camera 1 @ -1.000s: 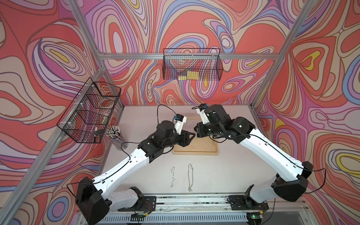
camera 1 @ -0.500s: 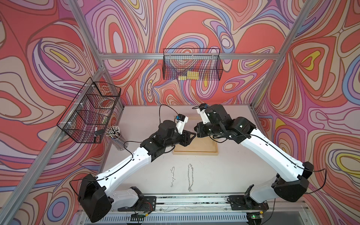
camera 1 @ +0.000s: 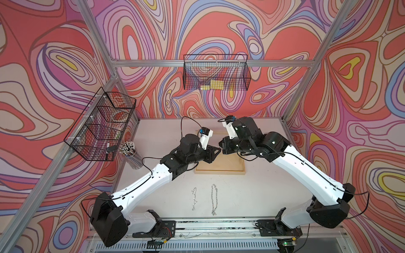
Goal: Hang the necklace on the jewelry display stand
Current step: Pick up the necklace from the center of the board.
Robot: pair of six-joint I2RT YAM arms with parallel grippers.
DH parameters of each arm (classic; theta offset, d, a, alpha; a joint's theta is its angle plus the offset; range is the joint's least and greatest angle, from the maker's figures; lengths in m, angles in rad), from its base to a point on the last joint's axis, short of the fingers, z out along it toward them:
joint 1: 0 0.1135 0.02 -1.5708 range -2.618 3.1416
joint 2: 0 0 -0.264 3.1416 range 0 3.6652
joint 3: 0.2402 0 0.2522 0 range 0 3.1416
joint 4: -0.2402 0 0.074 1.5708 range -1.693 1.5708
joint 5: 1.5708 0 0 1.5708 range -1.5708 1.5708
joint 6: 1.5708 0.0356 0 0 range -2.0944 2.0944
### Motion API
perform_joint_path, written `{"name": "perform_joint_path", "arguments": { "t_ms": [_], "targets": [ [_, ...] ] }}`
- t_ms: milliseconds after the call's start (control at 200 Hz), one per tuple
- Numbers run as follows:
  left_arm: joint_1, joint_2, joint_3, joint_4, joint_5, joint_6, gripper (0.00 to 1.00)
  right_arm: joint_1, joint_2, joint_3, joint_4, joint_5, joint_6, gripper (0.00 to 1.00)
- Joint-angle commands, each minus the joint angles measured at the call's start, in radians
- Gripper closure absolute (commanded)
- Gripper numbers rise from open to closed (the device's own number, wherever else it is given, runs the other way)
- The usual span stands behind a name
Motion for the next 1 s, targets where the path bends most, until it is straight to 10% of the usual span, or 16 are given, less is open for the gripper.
{"name": "perform_joint_path", "arguments": {
  "t_ms": [0, 396, 996],
  "targets": [
    [0.009, 0.015, 0.037, 0.032, 0.012, 0.012, 0.69, 0.005, -0.035, 0.008, 0.023, 0.001, -0.005, 1.0],
    [0.009, 0.012, 0.037, 0.025, 0.0, 0.016, 1.0, 0.006, -0.038, -0.009, 0.029, 0.012, -0.007, 1.0],
    [0.009, -0.035, 0.031, -0.035, -0.009, 0.039, 1.0, 0.006, -0.042, -0.034, 0.026, 0.083, -0.013, 1.0]
  ]
}}
